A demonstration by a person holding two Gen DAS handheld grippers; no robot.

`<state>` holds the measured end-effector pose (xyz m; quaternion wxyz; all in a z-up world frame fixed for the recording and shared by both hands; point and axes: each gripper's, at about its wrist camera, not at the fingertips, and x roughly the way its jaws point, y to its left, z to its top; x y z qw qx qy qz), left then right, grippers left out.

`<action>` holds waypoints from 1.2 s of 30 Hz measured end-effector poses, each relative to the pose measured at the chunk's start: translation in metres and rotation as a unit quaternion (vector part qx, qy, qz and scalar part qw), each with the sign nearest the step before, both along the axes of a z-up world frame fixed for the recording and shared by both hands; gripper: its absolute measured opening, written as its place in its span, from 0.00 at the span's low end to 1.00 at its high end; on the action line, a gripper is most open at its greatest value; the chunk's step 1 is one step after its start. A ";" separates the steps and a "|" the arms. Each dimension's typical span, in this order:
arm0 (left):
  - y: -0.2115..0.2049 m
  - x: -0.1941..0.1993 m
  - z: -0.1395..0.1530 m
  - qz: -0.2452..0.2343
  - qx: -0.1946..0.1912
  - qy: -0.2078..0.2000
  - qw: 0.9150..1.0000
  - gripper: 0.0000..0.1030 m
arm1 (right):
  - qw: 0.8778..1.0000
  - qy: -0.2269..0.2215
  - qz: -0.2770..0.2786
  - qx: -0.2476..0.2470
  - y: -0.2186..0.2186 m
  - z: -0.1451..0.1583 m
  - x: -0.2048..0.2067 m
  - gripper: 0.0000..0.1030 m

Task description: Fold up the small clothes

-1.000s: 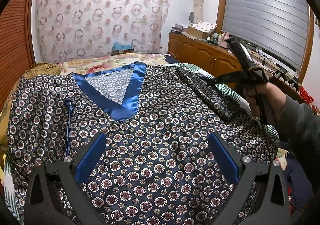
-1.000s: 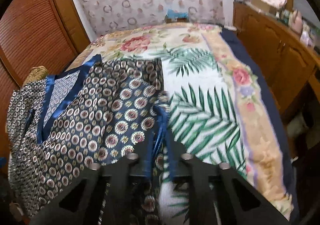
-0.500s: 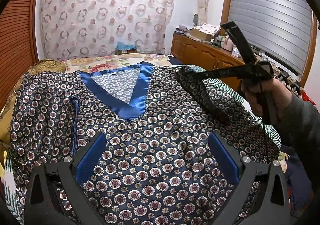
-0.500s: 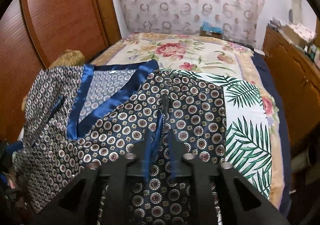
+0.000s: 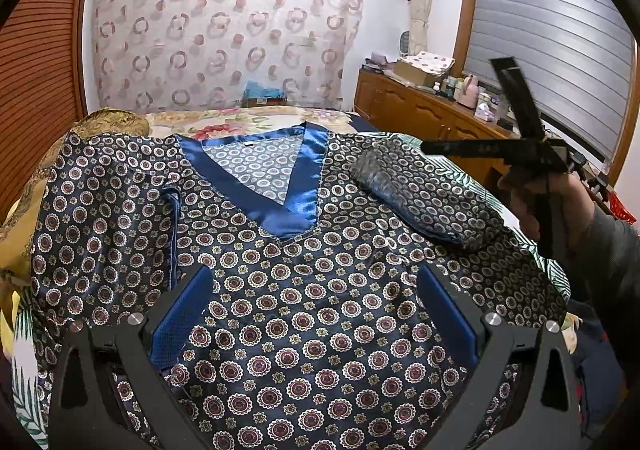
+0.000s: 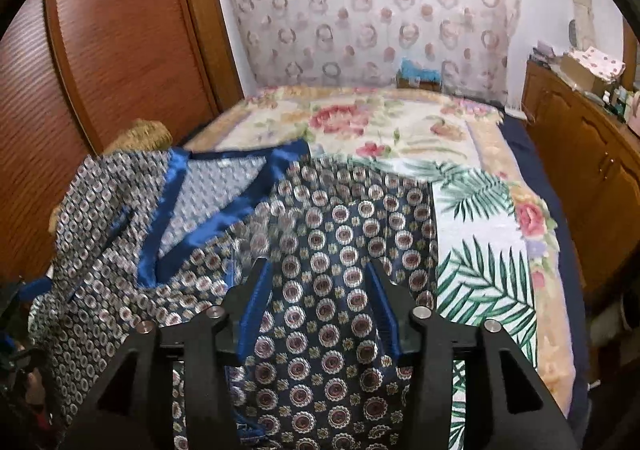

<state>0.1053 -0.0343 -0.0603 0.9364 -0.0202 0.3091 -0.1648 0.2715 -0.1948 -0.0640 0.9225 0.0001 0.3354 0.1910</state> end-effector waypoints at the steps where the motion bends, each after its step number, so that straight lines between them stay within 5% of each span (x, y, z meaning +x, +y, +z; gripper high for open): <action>1: 0.000 0.001 -0.001 0.000 0.000 0.002 1.000 0.99 | 1.000 -0.004 0.001 0.003 -0.001 0.002 -0.003 0.51; 10: 0.024 0.013 0.006 0.012 0.011 -0.004 1.000 0.99 | 0.998 0.005 -0.017 -0.063 0.001 -0.012 0.003 0.51; 23: 0.118 0.072 0.023 0.083 0.032 -0.003 0.996 0.97 | 0.991 0.030 -0.009 -0.129 -0.006 -0.027 0.066 0.51; 36: 0.176 0.132 0.013 0.128 0.051 0.040 0.990 0.90 | 0.994 0.054 -0.010 -0.096 -0.014 -0.042 0.104 0.52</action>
